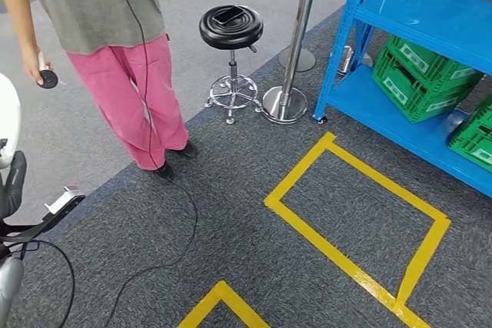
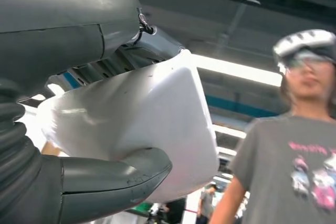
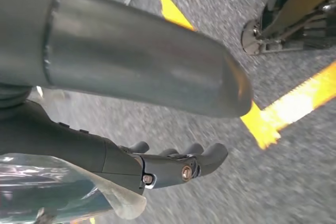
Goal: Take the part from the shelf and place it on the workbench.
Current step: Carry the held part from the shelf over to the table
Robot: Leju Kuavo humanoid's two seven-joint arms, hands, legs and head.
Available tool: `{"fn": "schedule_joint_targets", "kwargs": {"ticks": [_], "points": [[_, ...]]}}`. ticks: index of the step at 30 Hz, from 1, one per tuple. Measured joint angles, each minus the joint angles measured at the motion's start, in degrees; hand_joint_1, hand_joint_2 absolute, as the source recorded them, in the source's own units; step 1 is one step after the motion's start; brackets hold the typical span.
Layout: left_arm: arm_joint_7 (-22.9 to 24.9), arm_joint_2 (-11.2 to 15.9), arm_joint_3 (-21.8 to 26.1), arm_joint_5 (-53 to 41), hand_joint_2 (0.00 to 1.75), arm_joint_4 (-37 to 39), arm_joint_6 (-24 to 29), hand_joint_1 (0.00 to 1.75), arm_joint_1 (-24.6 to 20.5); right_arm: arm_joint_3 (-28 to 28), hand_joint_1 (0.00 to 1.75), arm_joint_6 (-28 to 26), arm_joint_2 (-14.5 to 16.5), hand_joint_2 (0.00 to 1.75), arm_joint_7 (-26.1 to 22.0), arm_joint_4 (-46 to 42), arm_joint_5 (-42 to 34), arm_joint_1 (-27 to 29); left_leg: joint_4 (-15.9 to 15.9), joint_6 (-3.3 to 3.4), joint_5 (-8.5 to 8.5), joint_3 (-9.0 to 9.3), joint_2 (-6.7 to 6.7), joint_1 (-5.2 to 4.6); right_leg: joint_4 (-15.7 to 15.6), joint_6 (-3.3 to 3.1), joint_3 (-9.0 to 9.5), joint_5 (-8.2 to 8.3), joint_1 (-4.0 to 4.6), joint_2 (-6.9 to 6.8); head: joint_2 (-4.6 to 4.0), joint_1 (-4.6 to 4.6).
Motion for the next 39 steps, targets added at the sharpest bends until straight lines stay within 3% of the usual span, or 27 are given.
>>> {"fn": "schedule_joint_targets", "kwargs": {"ticks": [2, 4, 6, 8, 9, 10, 11, 13, 15, 17, 18, 20, 21, 22, 23, 24, 25, 26, 27, 28, 30, 31, 33, 35, 37, 39], "points": [[-3.7, -2.5, 2.4, 1.1, 1.75, -0.8, 0.1, 1.75, 0.0, 0.0, 0.0, -0.1, 0.0, 0.0, 0.1, 0.0, 0.1, 0.0, 0.0, -0.68, 0.19, -0.33, -0.7, 0.24, -0.5, -0.28, 0.46, 0.13, 0.03, -1.15, 0.0, 0.04], [-6.5, -4.7, 4.9, 2.2, 1.75, -1.2, 0.1, 1.75, -0.2, 0.0, 0.0, -0.3, 0.0, 0.0, 0.3, 0.0, 0.1, 0.0, 1.9, -1.23, -1.05, -1.17, 1.62, 0.06, -0.9, -0.82, 0.84, 0.31, -0.19, -2.58, -0.01, -0.29], [-7.7, -6.6, 6.9, 2.8, 1.75, -1.3, 0.2, 1.75, -0.6, 0.0, 0.0, -0.4, 0.0, 0.0, 0.3, 0.0, 0.1, 0.1, 7.9, -1.78, -4.23, -3.9, 4.71, 0.08, -1.0, -1.24, 1.13, 0.2, -0.22, -4.16, -0.01, -0.67], [-8.0, -8.0, 8.1, 3.0, 1.75, -1.3, 0.2, 1.75, -0.7, 0.0, 0.0, -0.5, 0.0, 0.0, 0.4, 0.0, 0.1, 0.3, 14.5, -2.23, -6.58, -7.05, 5.48, 0.41, -1.0, -1.34, 1.26, -0.03, -0.17, -5.86, -0.01, -0.7], [-8.2, -8.5, 8.5, 3.0, 1.75, -1.3, 0.2, 1.75, -0.6, 0.0, 0.0, -0.5, 0.0, 0.0, 0.4, 0.0, 0.1, 0.3, 15.5, -2.36, -6.39, -7.57, 5.57, 0.54, -1.0, -1.3, 1.34, -0.15, -0.16, -6.68, -0.01, -0.71], [-8.6, -9.0, 8.9, 3.2, 1.75, -1.3, 0.2, 1.75, -0.6, 0.0, 0.0, -0.5, 0.0, 0.0, 0.5, 0.0, 0.1, 0.2, 14.1, -2.4, -5.09, -6.92, 5.76, 0.63, -1.0, -1.2, 1.5, -0.31, -0.17, -7.5, -0.01, -0.71], [-9.0, -9.4, 9.3, 3.5, 1.75, -1.3, 0.2, 1.75, -0.7, 0.0, 0.0, -0.5, 0.0, 0.0, 0.5, 0.0, 0.1, 0.2, 10.8, -2.34, -3.06, -5.23, 6.32, 0.66, -1.0, -1.07, 1.75, -0.51, -0.17, -8.24, -0.01, -0.71], [-10.3, -10.4, 10.3, 4.3, 1.75, -1.4, 0.2, 1.75, -0.8, 0.0, 0.0, -0.6, 0.0, 0.0, 0.5, 0.0, 0.1, 0.1, 3.3, -1.9, -0.22, -1.42, 9.07, 0.16, -1.0, -0.65, 2.26, -0.95, 0.01, -9.54, -0.01, -0.74], [-11.4, -11.6, 11.3, 4.8, 1.75, -1.4, 0.2, 1.75, -1.0, 0.0, 0.0, -0.6, 0.0, 0.0, 0.6, 0.0, 0.1, 0.1, 0.3, -1.1, 0.06, -0.08, 10.76, -0.5, -1.0, -0.1, 2.53, -1.33, 0.33, -10.8, -0.01, -0.72], [-12.0, -12.5, 12.3, 4.7, 1.75, -1.3, 0.2, 1.75, -1.0, 0.0, 0.0, -0.6, 0.0, 0.0, 0.6, 0.0, 0.1, 0.0, 0.0, -0.26, 0.04, -0.22, 9.64, -0.62, -1.3, 0.54, 2.86, -1.63, 0.44, -11.98, -0.01, -0.68], [-12.1, -12.9, 12.6, 4.2, 1.75, -1.3, 0.2, 1.75, -1.0, 0.0, 0.0, -0.6, 0.0, 0.0, 0.6, 0.0, 0.1, -0.1, -0.3, 0.08, 0.12, -0.14, 8.99, -0.5, -1.2, 0.86, 2.9, -2.01, 0.34, -11.34, -0.01, -0.63], [-11.4, -13.5, 13.1, 2.6, 1.75, -1.2, 0.2, 1.75, -1.3, 0.0, 0.0, -0.6, 0.0, 0.0, 0.5, 0.0, 0.2, -0.2, -0.8, 0.8, 0.4, 0.08, 7.71, -0.17, 2.0, 1.24, 1.55, -4.17, 0.12, -8.08, -0.01, -0.44], [-10.4, -13.8, 13.2, 1.7, 1.75, -1.0, 0.2, 1.75, -1.5, 0.0, 0.0, -0.6, 0.0, 0.0, 0.5, 0.0, 0.3, -0.1, -0.8, 1.04, 0.43, 0.1, 7.09, -0.11, 5.4, 1.23, -0.14, -5.86, 0.05, -6.16, -0.01, -0.31], [-9.1, -14.0, 13.3, 0.7, 1.75, -0.7, 0.2, 1.75, -1.7, 0.0, 0.0, -0.6, 0.0, 0.0, 0.5, 0.0, 0.3, -0.1, -0.8, 1.22, 0.43, 0.09, 6.36, -0.11, 9.6, 1.19, -2.31, -7.56, 0.07, -5.19, -0.01, -0.22], [-7.5, -14.0, 13.3, -0.2, 1.75, -0.3, 0.2, 1.75, -1.7, 0.0, 0.0, -0.6, 0.0, 0.0, 0.5, 0.0, 0.4, 0.0, -0.8, 1.32, 0.41, 0.09, 5.59, -0.13, 13.3, 1.17, -4.42, -8.65, 0.09, -4.81, -0.01, -0.12], [-6.0, -13.9, 13.2, -0.9, 1.75, 0.3, 0.2, 1.75, -1.8, 0.0, 0.0, -0.6, 0.0, 0.0, 0.5, 0.0, 0.4, 0.1, -0.8, 1.35, 0.39, 0.12, 4.78, -0.15, 15.3, 1.14, -5.86, -8.64, 0.11, -4.7, -0.01, -0.12], [-4.8, -13.7, 13.2, -1.4, 1.75, 0.8, 0.2, 1.75, -1.8, 0.0, 0.0, -0.6, -0.1, 0.0, 0.5, 0.0, 0.5, 0.1, -0.7, 1.34, 0.37, 0.17, 3.94, -0.15, 15.1, 1.1, -6.33, -7.48, 0.11, -4.65, -0.01, -0.12], [-4.1, -13.5, 13.2, -1.6, 1.75, 1.3, 0.2, 1.75, -2.0, 0.0, 0.0, -0.6, -0.1, 0.0, 0.5, 0.0, 0.6, 0.1, -0.7, 1.28, 0.33, 0.24, 3.12, -0.12, 12.6, 1.02, -5.64, -5.3, 0.07, -4.41, -0.01, -0.13], [-3.6, -13.3, 13.2, -1.7, 1.75, 1.7, 0.2, 1.75, -2.1, 0.0, 0.0, -0.6, -0.1, 0.0, 0.5, 0.0, 0.6, 0.1, -0.6, 1.17, 0.27, 0.27, 2.32, -0.05, 8.7, 0.92, -4.27, -2.76, -0.02, -3.52, -0.01, -0.11], [-3.3, -13.1, 13.2, -1.8, 1.75, 2.1, 0.2, 1.75, -2.3, 0.0, 0.0, -0.6, -0.1, 0.0, 0.5, 0.0, 0.7, 0.1, -0.4, 0.94, 0.17, 0.2, 1.58, -0.06, 5.0, 0.8, -2.81, -0.91, -0.21, -1.8, -0.01, -0.13], [-2.2, -12.6, 13.2, -2.1, 1.75, 2.8, 0.2, 1.75, -2.8, 0.0, 0.0, -0.6, -0.1, 0.0, 0.5, 0.0, 0.8, 0.1, -0.1, 0.23, 0.19, -0.36, 0.07, 0.12, 0.6, 0.65, -0.77, 0.43, -0.47, 0.91, 0.0, -0.17], [-1.7, -12.1, 13.1, -2.3, 1.75, 3.1, 0.2, 1.75, -3.0, 0.0, 0.0, -0.6, -0.2, 0.0, 0.5, 0.0, 0.9, 0.1, 0.0, -0.22, 0.32, -0.66, -0.67, 0.26, 0.2, 0.56, -0.45, 0.19, -0.46, 1.32, 0.01, -0.19], [-0.7, -11.1, 13.0, -2.6, 1.75, 3.7, 0.2, 1.75, -3.0, 0.0, 0.0, -0.5, -0.2, 0.0, 0.5, 0.0, 0.9, 0.0, 0.0, -0.98, 0.55, -1.0, -1.62, 0.58, -0.2, 0.19, -0.09, 0.28, -0.38, 0.03, 0.01, -0.17], [0.0, -10.1, 12.9, -2.7, 1.75, 4.4, 0.2, 1.75, -3.4, 0.0, 0.0, -0.5, -0.2, 0.0, 0.5, 0.0, 0.9, 0.0, 2.2, -1.54, -0.67, -1.99, 1.13, 0.42, -0.6, -0.44, 0.37, 0.37, -0.43, -1.61, 0.0, -0.5], [0.6, -9.5, 12.7, -3.1, 1.75, 5.0, 0.2, 1.75, -3.9, 0.0, 0.0, -0.4, -0.3, 0.0, 0.5, 0.0, 0.9, 0.1, 8.8, -2.03, -3.89, -5.03, 4.8, 0.29, -0.7, -0.99, 0.75, 0.17, -0.23, -3.51, -0.01, -0.84], [1.5, -9.2, 12.5, -4.2, 1.75, 5.4, 0.2, 1.75, -3.9, 0.0, 0.0, -0.4, -0.3, 0.0, 0.5, 0.0, 0.9, 0.2, 15.0, -2.31, -6.06, -8.05, 5.58, 0.45, -0.7, -1.2, 0.93, -0.11, -0.05, -5.4, -0.01, -0.87]]}}
